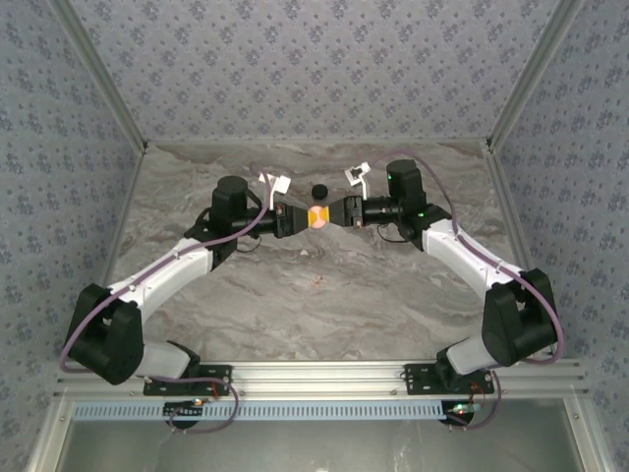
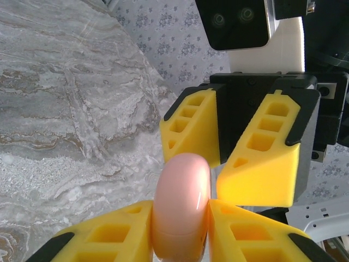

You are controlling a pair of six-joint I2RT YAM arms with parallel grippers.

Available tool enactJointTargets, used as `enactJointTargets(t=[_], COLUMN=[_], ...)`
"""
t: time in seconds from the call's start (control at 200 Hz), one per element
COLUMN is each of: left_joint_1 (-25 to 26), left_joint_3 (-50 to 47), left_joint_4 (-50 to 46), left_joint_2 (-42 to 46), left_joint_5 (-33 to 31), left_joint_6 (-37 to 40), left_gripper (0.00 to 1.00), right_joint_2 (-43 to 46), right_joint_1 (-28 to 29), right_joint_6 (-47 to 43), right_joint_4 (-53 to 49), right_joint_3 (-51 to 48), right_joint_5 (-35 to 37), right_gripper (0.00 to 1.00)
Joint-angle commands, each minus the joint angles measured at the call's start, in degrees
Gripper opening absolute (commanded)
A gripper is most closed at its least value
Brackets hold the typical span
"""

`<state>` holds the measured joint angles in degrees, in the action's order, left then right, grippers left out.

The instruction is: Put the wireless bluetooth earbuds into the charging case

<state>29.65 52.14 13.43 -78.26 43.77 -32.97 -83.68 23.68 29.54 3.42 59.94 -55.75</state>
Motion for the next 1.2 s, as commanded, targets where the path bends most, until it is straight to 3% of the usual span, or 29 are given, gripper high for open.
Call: enactJointTargets(t=[0.0,0.15,0.245,1.194], left_joint_1=[0.5,0.5,0.7,0.9], left_joint_3=[2.4,2.3,2.1,-1.8], left_joint_4=[0.1,0.1,0.4,5.9], left_joint_2=[1.8,1.6,2.0,4.1], left_joint_5=[1.3,1.2,0.9,-1.0], left_joint_6=[1.4,1.3,0.9,-3.2], left_gripper=[0.28,0.29,0.37,0.51], right_joint_2=[-0.5,-0.4,0.4,2.6], right_joint_1=[0.5,0.7,0.5,0.7], right_joint_6=[-0.9,-0.8,-0.7,2.9], right_joint_4=[0.2,-0.1,-0.3,3.2], right_joint_3=[1.9,2.2,2.1,2.4], right_joint_5=[-1.8,-1.7,-0.3,0.6], right_gripper=[0.34,0.24,0.21,0.2])
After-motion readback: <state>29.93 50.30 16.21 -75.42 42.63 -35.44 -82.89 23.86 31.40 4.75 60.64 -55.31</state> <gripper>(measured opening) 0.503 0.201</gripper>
